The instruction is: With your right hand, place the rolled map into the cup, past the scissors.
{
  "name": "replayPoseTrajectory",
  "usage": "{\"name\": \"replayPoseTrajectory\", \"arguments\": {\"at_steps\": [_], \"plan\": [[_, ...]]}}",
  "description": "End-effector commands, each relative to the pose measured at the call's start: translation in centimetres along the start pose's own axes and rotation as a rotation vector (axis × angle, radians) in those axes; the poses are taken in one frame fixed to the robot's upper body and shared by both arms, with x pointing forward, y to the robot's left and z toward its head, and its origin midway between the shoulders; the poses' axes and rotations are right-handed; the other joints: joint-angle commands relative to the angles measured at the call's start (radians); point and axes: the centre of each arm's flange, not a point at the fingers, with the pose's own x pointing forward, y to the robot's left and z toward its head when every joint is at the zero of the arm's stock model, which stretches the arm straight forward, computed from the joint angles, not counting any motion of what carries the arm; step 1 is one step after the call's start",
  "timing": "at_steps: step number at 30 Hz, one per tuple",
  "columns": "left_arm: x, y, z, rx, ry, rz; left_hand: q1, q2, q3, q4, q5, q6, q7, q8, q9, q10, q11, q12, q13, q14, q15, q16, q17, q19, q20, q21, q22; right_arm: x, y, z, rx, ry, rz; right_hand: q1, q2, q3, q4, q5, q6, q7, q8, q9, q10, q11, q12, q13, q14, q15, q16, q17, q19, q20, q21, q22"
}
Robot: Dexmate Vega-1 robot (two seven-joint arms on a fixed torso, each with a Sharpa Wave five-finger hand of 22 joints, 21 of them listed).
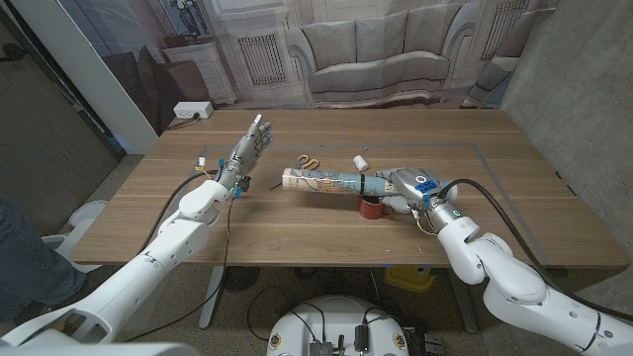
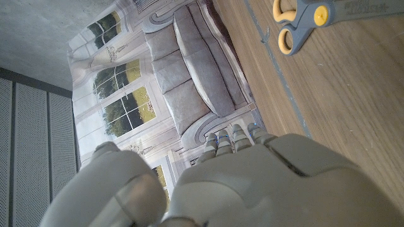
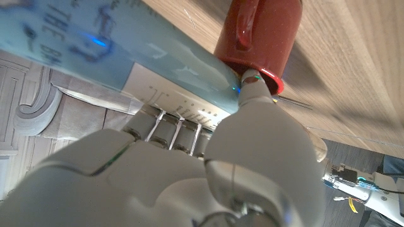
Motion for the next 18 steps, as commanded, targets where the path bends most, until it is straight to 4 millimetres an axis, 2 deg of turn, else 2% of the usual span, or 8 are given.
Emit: {"name": "replayPoseTrajectory", "arguments": {"at_steps": [1, 9, 18], "plan": [[0.1, 0.2, 0.0, 0.0, -0.004, -0.002, 0.005, 0.002, -0.006, 0.003, -0.001, 0.001, 0.0, 0.002, 0.006, -0.006, -0.002, 0.004, 0.003, -0.004, -0.003, 0.003, 0.004, -0.004, 0.006, 0.008, 0.004, -0.1, -0.4, 0.0, -0.006, 0.015, 0.004, -0.007, -0.006, -0.005, -0.001, 0.008, -0.014, -0.002, 0.001, 0.002, -0.016, 0.0, 0.003, 0.002, -0.01, -0.085, -0.004, 0.003, -0.011, -0.093, -0.007, -0.001], [0.2, 0.2, 0.0, -0.002, -0.006, -0.004, 0.006, 0.003, -0.008, 0.003, -0.001, 0.001, -0.001, 0.002, 0.006, -0.006, -0.001, 0.004, 0.003, -0.005, -0.003, 0.002, 0.004, -0.003, 0.006, 0.009, 0.004, -0.5, -1.0, -0.1, -0.003, 0.023, -0.016, -0.02, -0.007, -0.01, 0.005, 0.009, -0.017, 0.005, 0.006, 0.001, -0.012, 0.01, 0.012, 0.003, -0.013, -0.087, 0.002, 0.003, -0.012, -0.091, -0.01, -0.002], [0.5, 0.1, 0.1, -0.002, -0.007, -0.013, 0.007, 0.004, -0.01, 0.003, -0.001, 0.0, -0.001, 0.002, 0.006, -0.007, -0.003, 0.004, 0.003, -0.005, -0.003, 0.002, 0.004, -0.004, 0.006, 0.008, 0.004, -1.0, -1.7, 0.0, 0.001, 0.021, -0.047, -0.03, -0.007, -0.013, 0.009, 0.01, -0.013, 0.008, 0.01, 0.001, -0.008, 0.009, 0.017, 0.003, -0.009, -0.086, 0.006, 0.004, -0.01, -0.092, -0.011, -0.002]]}}
